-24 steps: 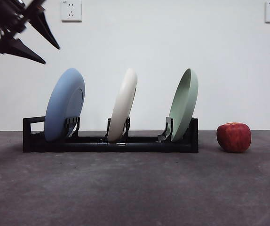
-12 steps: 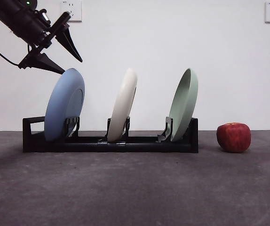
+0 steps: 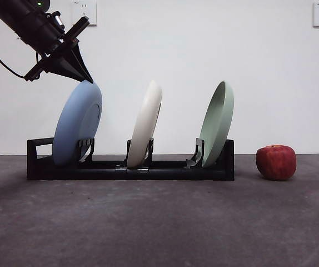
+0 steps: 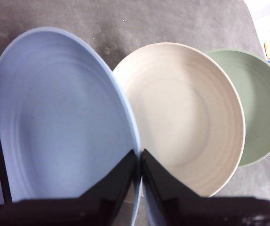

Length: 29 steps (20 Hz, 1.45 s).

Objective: Take the blue plate from the plate rack,put the plate on the table,take the apple from the table,put the apple in the plate

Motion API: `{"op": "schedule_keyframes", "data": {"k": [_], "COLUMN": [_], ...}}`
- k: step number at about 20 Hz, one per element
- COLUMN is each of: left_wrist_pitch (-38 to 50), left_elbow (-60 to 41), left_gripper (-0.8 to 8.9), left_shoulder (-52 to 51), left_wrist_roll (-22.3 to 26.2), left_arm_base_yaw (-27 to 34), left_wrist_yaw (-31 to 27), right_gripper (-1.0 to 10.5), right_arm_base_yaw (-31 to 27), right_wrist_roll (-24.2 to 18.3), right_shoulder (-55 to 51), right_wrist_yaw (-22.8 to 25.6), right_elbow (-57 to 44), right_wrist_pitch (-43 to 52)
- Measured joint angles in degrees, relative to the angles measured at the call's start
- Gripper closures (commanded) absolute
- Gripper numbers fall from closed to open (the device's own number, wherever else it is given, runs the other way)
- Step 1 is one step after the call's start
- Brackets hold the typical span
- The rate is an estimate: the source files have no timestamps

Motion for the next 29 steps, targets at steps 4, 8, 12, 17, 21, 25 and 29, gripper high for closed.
{"op": "schedule_keyframes", "data": {"k": [4,8,12,17,21,25,29], "left_wrist_pitch": [-1.05,-1.77,-2.34,-3.91,-10.95,-23.41,-31.17], "left_elbow": [0.09,0.11,0.11,0.22,0.44,0.46,0.42], "left_gripper": [8.20,8.20,8.20,8.19,8.19,8.19,8.19], "left_shoulder": [0.00,-1.14,-7.96,-18.14,-25.27,-28.68,-28.33], "left_wrist_roll": [0.00,0.00,-0.15,-0.02,4.39,14.75,21.18], "left_arm_base_yaw": [0.02,0.11,0.11,0.02,-3.13,-10.27,-19.58], "left_wrist_yaw": [1.75,3.02,4.50,10.10,10.12,5.14,-3.58], "right_gripper": [9.4,9.4,9.4,9.5,9.4,9.5,9.4], "right_arm_base_yaw": [0.00,0.00,0.00,0.00,0.00,0.00,0.00], "right_wrist_roll": [0.00,0.02,0.02,0.00,0.00,0.00,0.00], "right_shoulder": [0.00,0.00,0.00,0.00,0.00,0.00,0.00], "right_wrist_yaw": [0.00,0.00,0.00,0.00,0.00,0.00,0.00], "right_elbow": [0.00,0.02,0.02,0.02,0.02,0.02,0.02], "right_wrist_pitch": [-0.13,-0.13,-0.15,-0.46,-0.61,-0.63,-0.61]}}
